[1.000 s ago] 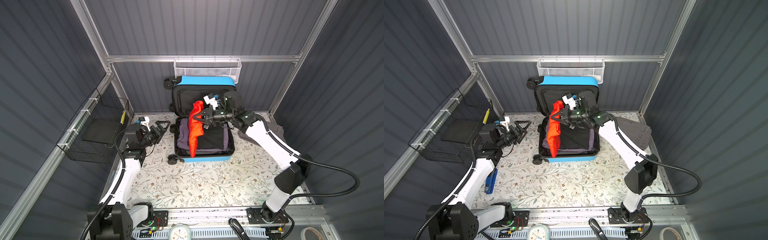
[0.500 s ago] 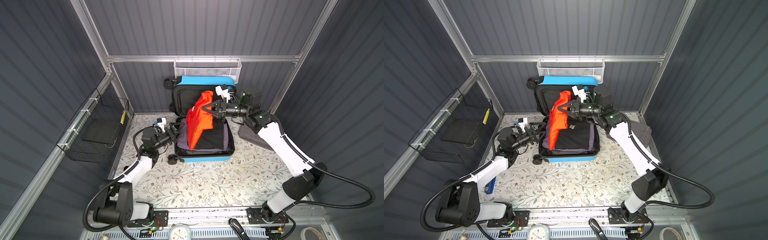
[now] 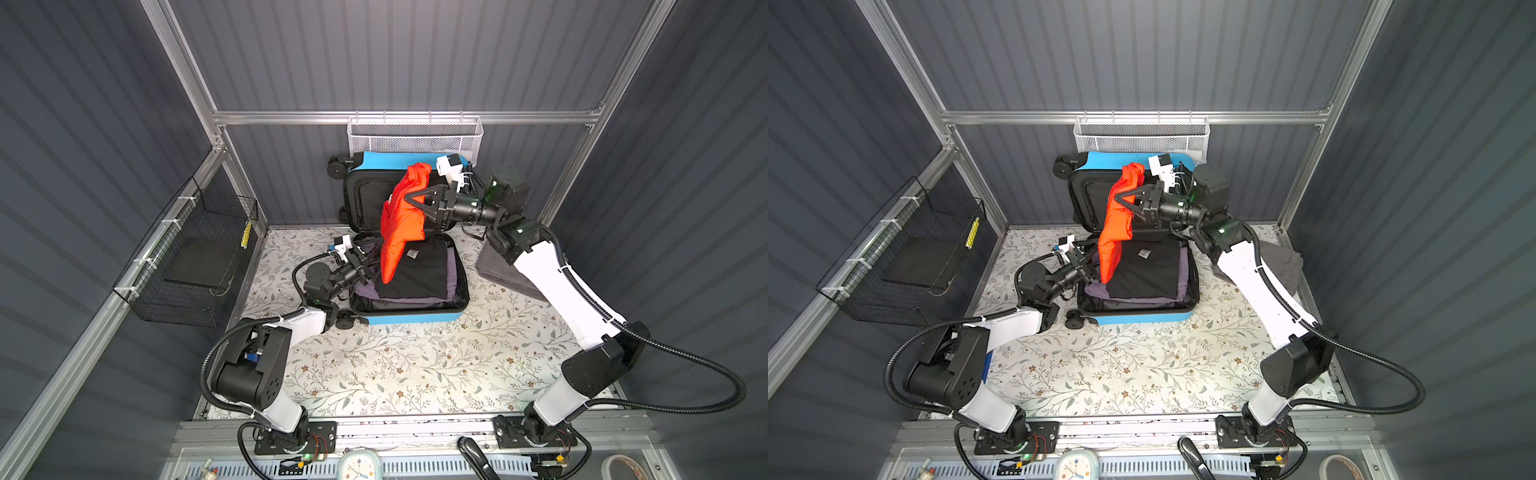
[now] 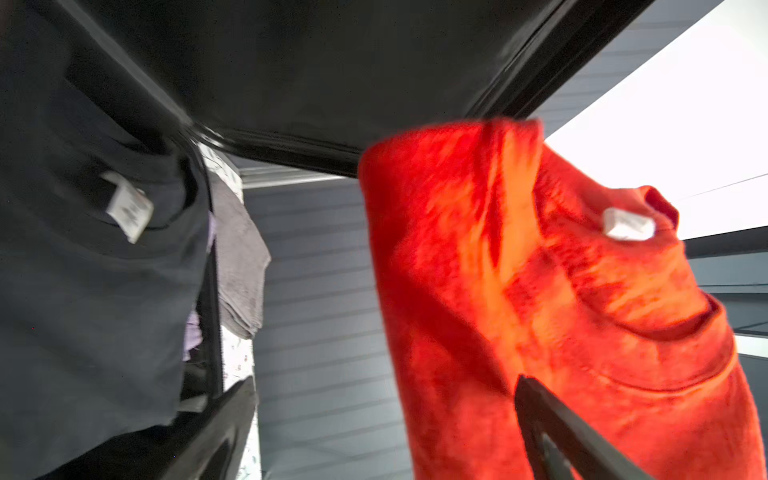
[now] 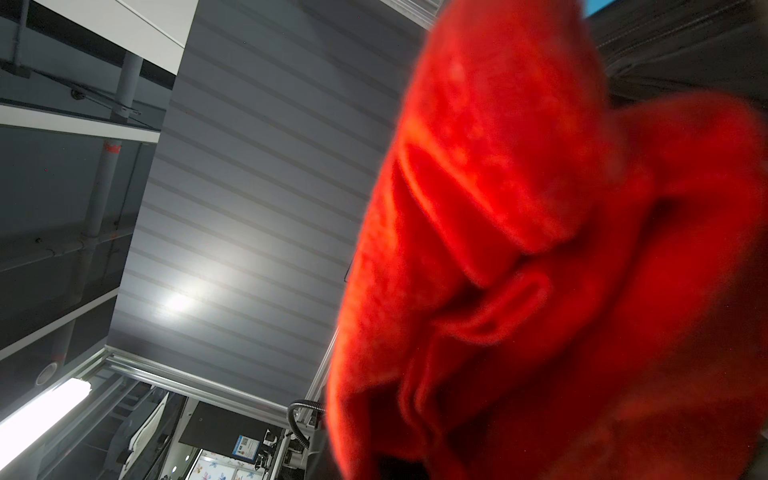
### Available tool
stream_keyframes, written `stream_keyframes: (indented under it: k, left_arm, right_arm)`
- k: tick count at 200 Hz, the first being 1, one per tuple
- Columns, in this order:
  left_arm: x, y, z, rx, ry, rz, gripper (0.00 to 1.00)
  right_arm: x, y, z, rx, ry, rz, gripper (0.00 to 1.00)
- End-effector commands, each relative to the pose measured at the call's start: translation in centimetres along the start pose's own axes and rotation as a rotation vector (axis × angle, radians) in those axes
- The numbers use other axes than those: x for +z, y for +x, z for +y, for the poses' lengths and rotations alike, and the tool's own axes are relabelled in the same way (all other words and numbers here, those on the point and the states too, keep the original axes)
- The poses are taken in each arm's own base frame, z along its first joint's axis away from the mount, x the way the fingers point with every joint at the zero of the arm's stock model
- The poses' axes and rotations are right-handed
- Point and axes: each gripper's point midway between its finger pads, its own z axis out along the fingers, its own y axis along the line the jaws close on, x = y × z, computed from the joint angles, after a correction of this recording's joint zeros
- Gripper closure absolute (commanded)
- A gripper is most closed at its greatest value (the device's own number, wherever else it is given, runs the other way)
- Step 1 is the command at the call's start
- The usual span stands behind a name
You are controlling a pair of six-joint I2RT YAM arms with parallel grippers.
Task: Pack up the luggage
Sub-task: 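Grasp the hanging red T-shirt with the left gripper beside the right gripper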
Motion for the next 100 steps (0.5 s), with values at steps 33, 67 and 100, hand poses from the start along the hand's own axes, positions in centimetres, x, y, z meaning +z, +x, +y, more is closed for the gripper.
stream_keyframes:
  k: [33, 67, 100]
  left_arm:
    - [0.9, 0.9, -5.2, -0.024, 0.234, -0.003, 0.0]
    - [1.8, 1.5, -6.0, -0.05, 0.268, 0.009, 0.0]
    - [2.2, 2.1, -6.8, -0.047, 0.287, 0.024, 0.0]
  right_arm:
    - [-0.1, -1.9, 2.8, -0.099, -0.068, -0.064, 1.0]
    - [0.0, -1.9, 2.0, -0.09, -0.059, -0.07, 1.0]
    - [0.1, -1.9, 1.5, -0.084, -0.054, -0.068, 1.0]
